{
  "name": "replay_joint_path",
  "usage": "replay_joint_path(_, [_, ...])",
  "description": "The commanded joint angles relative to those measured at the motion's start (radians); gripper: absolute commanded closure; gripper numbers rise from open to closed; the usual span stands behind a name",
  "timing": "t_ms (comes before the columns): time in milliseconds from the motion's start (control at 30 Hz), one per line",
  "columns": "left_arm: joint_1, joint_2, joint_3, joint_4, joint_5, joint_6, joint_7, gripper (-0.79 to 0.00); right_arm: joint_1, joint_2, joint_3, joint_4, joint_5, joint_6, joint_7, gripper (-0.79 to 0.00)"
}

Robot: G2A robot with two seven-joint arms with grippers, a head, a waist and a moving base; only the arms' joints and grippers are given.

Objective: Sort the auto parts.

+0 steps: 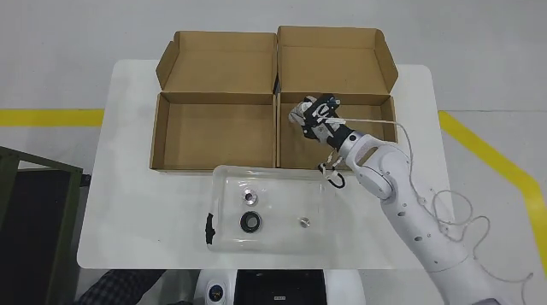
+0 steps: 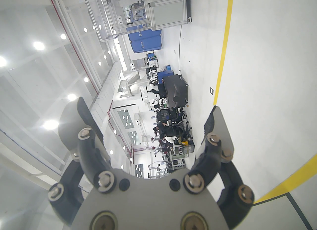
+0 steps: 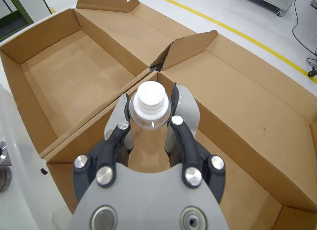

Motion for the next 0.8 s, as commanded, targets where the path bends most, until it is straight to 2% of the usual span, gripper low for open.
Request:
replay_joint_path(0, [0.000,0.000,0.000,0.000,0.000,0.000,0.000,-0.785,0.014,-0.005,-0.012,0.020,-0.004,0.009,0.005,0.000])
replay_joint_path(300, [0.000,0.000,0.000,0.000,0.000,0.000,0.000,-0.785,0.058,-0.023,-0.049,0.093,-0.012,0.026,0.023,0.000])
replay_joint_path(333, [0.000,0.000,0.000,0.000,0.000,0.000,0.000,-0.785,0.063,-0.026,-0.052,0.100,-0.009,0.028,0.024,-0.105])
replay_joint_path(400, [0.000,0.000,0.000,0.000,0.000,0.000,0.000,-0.785,0.070,-0.029,-0.057,0.114,-0.008,0.032,0.023,-0.366])
replay_joint_path(433, [0.000,0.000,0.000,0.000,0.000,0.000,0.000,-0.785,0.073,-0.031,-0.059,0.119,-0.010,0.034,0.023,-0.742])
replay_joint_path(467, [0.000,0.000,0.000,0.000,0.000,0.000,0.000,-0.785,0.076,-0.032,-0.058,0.122,-0.023,0.047,0.024,-0.785])
replay_joint_path(767, [0.000,0.000,0.000,0.000,0.000,0.000,0.000,-0.785,0.020,-0.023,-0.029,0.007,-0.129,0.085,0.020,-0.785])
